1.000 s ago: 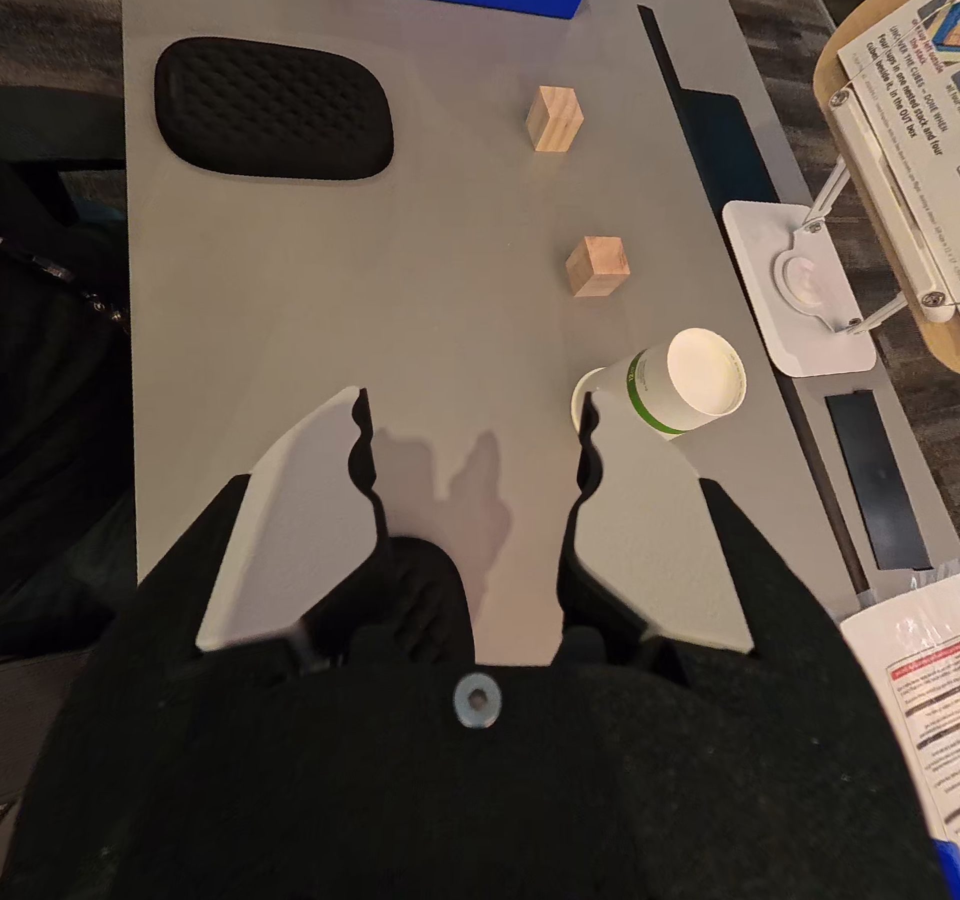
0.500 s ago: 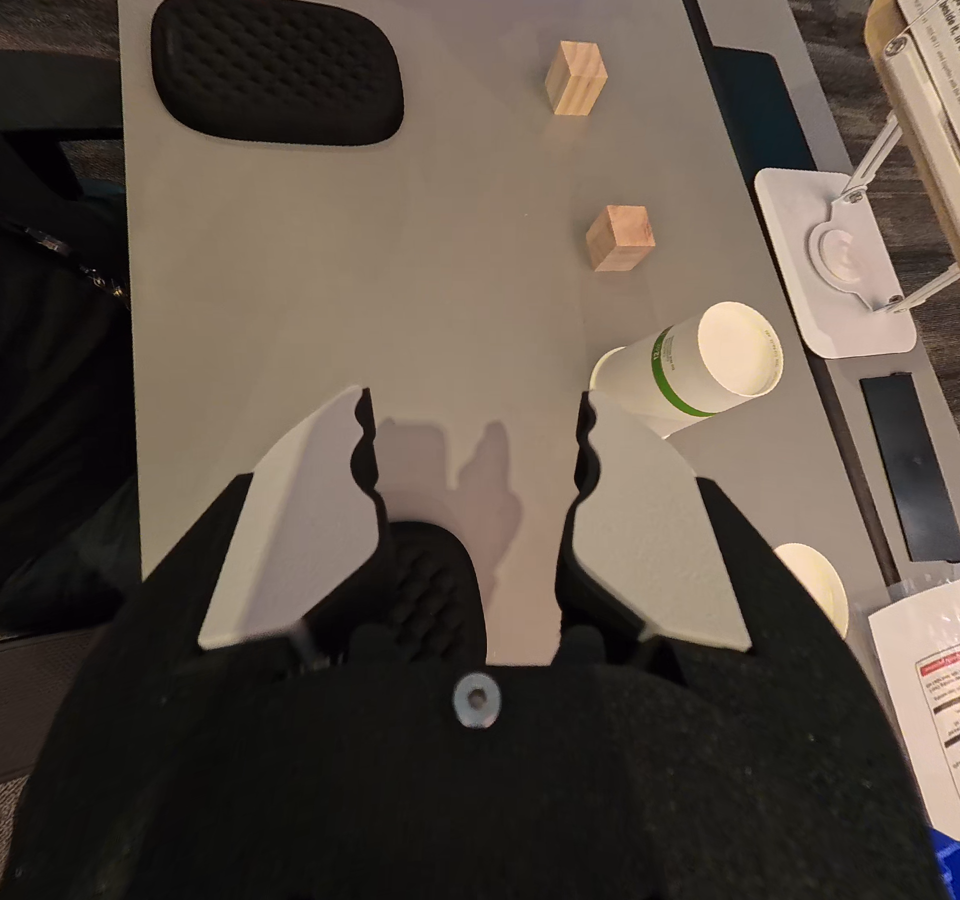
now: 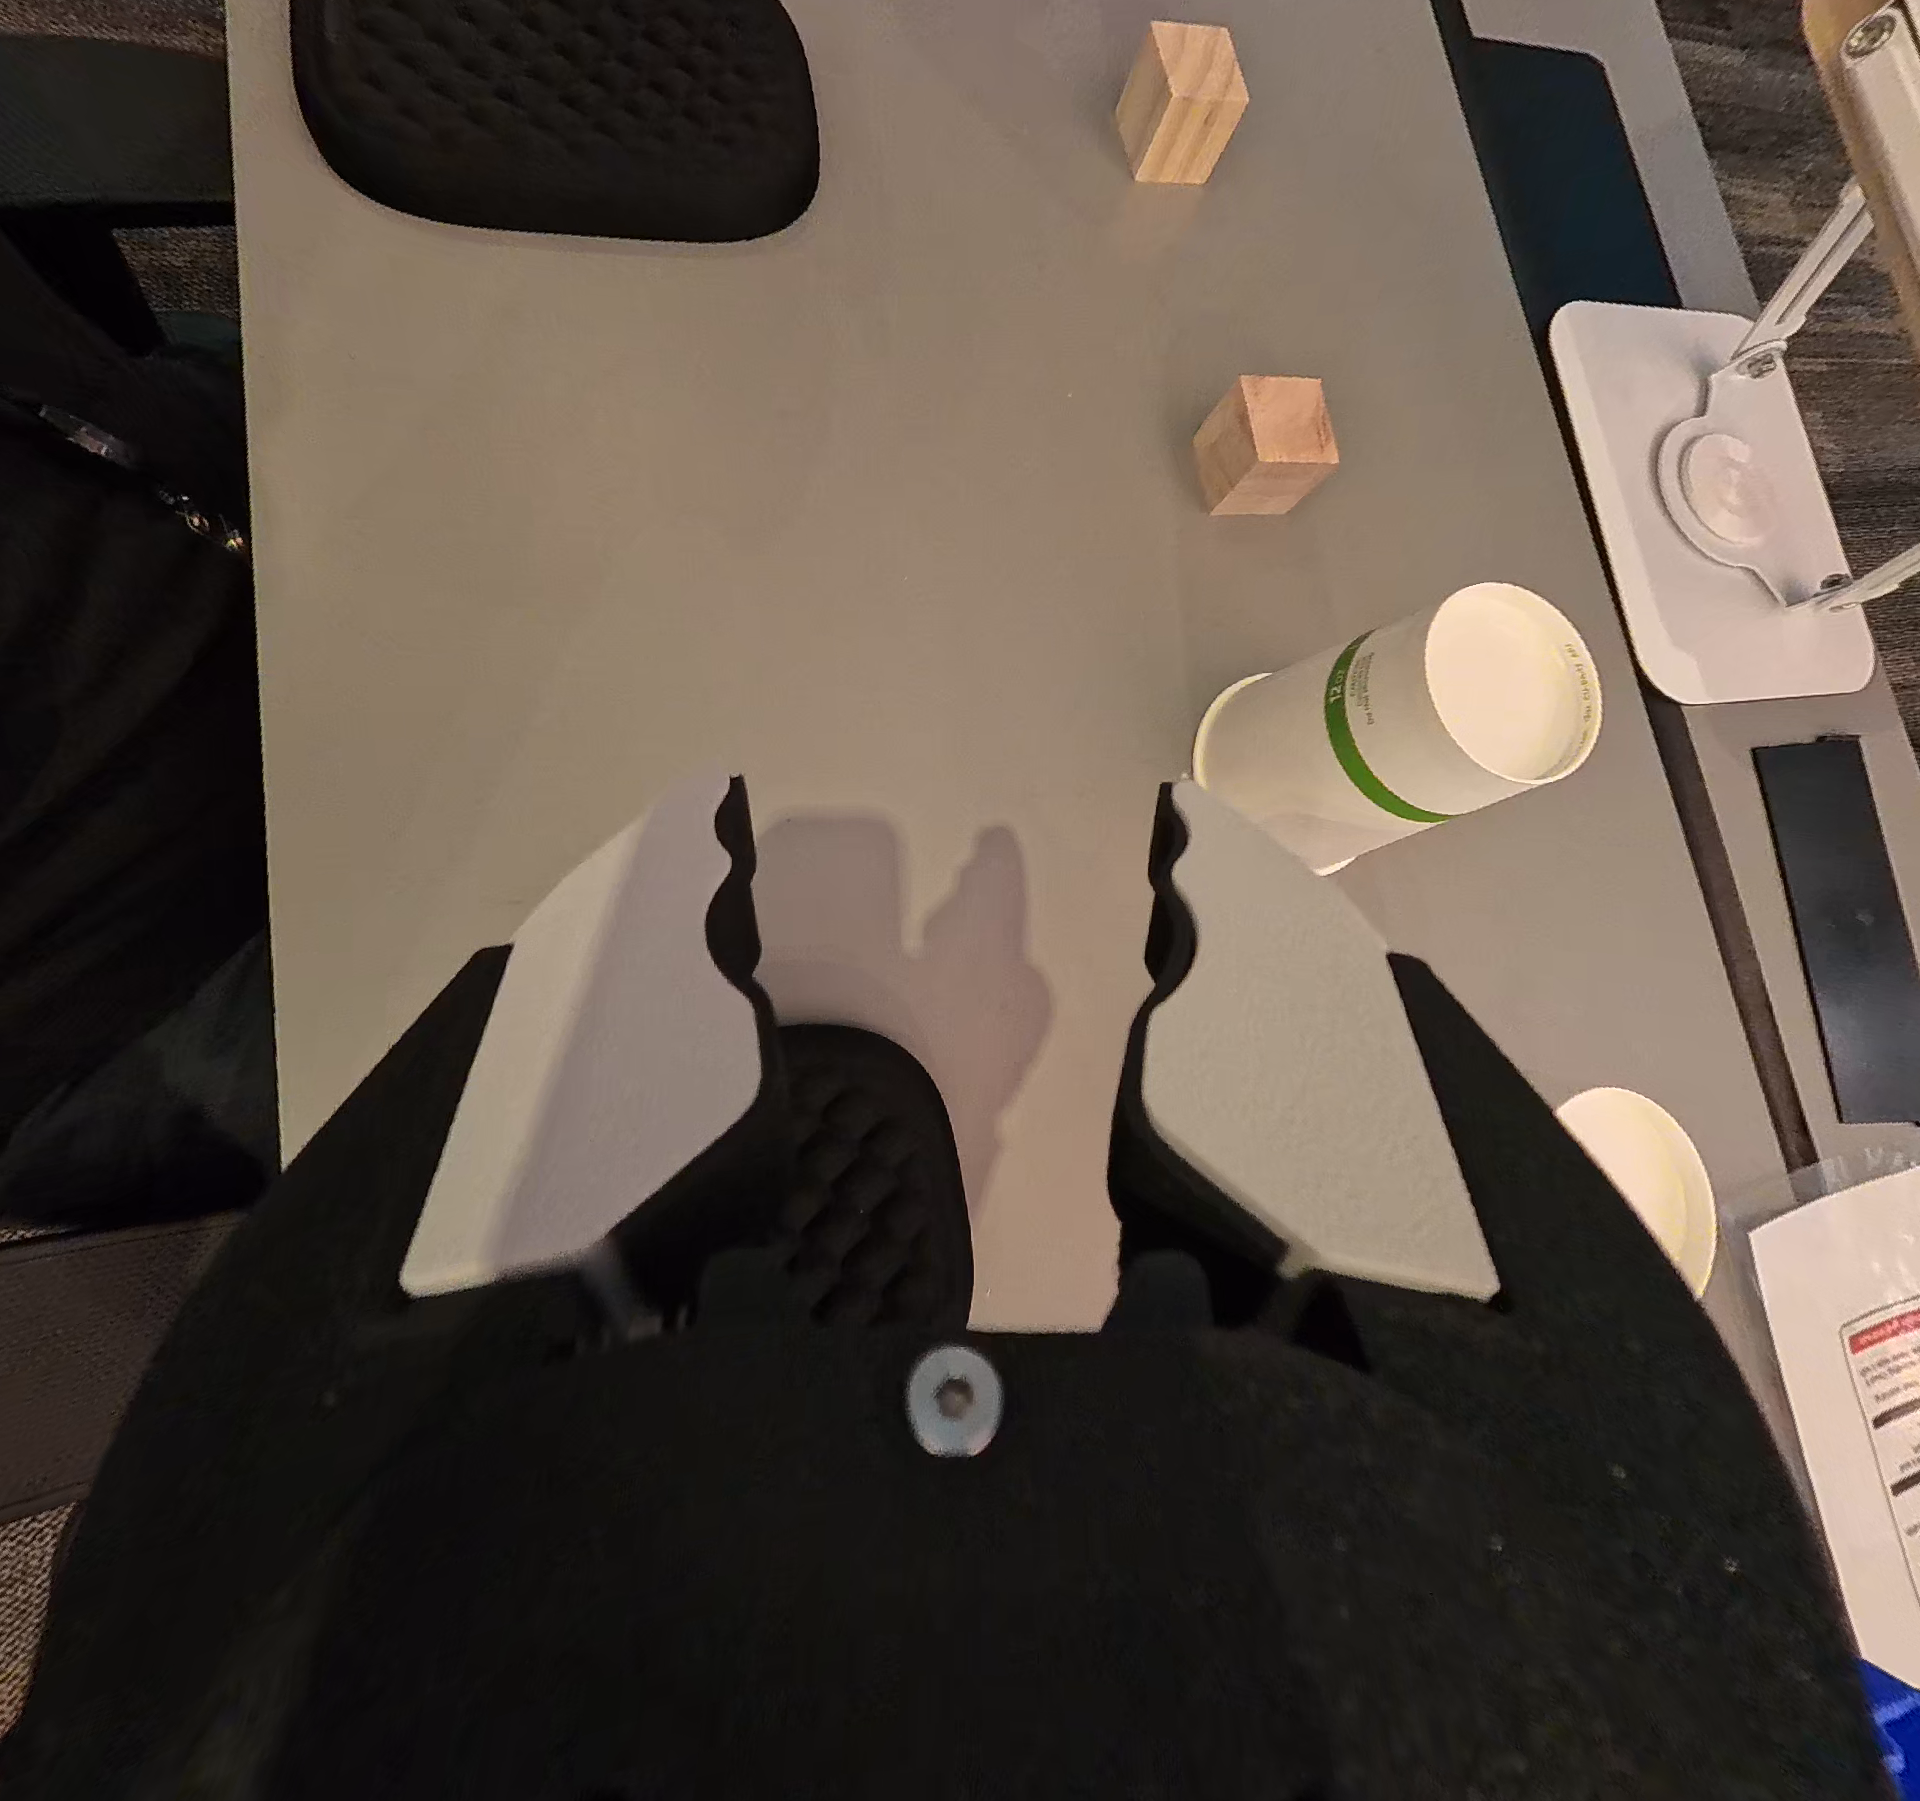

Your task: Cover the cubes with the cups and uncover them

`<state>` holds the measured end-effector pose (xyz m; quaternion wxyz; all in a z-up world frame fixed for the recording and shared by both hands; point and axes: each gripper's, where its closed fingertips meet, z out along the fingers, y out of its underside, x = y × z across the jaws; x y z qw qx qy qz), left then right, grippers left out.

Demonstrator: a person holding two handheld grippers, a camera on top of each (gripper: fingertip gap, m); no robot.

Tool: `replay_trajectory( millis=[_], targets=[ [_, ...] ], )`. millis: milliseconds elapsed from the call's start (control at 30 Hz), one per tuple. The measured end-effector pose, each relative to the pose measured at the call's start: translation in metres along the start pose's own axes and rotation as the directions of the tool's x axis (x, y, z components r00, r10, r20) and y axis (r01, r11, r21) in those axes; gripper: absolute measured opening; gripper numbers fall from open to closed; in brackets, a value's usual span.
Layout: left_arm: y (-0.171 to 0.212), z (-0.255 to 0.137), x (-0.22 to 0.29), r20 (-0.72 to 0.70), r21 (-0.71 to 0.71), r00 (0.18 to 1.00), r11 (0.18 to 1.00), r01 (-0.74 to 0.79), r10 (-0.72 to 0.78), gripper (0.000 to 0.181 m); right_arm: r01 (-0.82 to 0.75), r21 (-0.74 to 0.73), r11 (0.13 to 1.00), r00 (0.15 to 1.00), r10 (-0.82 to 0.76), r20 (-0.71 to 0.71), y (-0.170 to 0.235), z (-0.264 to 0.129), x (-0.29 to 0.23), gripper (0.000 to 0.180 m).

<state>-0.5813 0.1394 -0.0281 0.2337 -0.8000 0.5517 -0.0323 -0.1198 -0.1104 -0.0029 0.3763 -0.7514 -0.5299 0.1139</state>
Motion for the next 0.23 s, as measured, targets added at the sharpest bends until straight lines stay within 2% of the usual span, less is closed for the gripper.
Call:
replay_trajectory(
  millis=[67,133,200,233],
  targets=[
    [0.0047,0.0017,-0.0011,0.017,-0.029,1.0,1.0,0.011,-0.01,0.003,0.0,-0.001,1.0,1.0,0.0,0.002,0.0005,0.0003,0.0001,0.072],
    [0.0085,0.0039,-0.0011,0.035,-0.052,0.999,0.999,0.004,-0.002,0.016,0.001,0.0,1.0,1.0,-0.001,0.005,0.0002,0.0006,-0.0003,0.072],
    [0.0089,0.005,0.0012,0.041,-0.052,0.999,0.999,-0.009,0.011,0.003,0.005,-0.005,1.0,1.0,-0.005,0.007,0.0009,0.0015,-0.0006,0.071],
    [0.0094,0.0055,0.002,0.043,-0.055,0.999,0.998,-0.012,0.015,0.003,0.006,-0.009,1.0,1.0,-0.006,0.008,0.0016,0.0022,-0.0007,0.071]
  ],
)
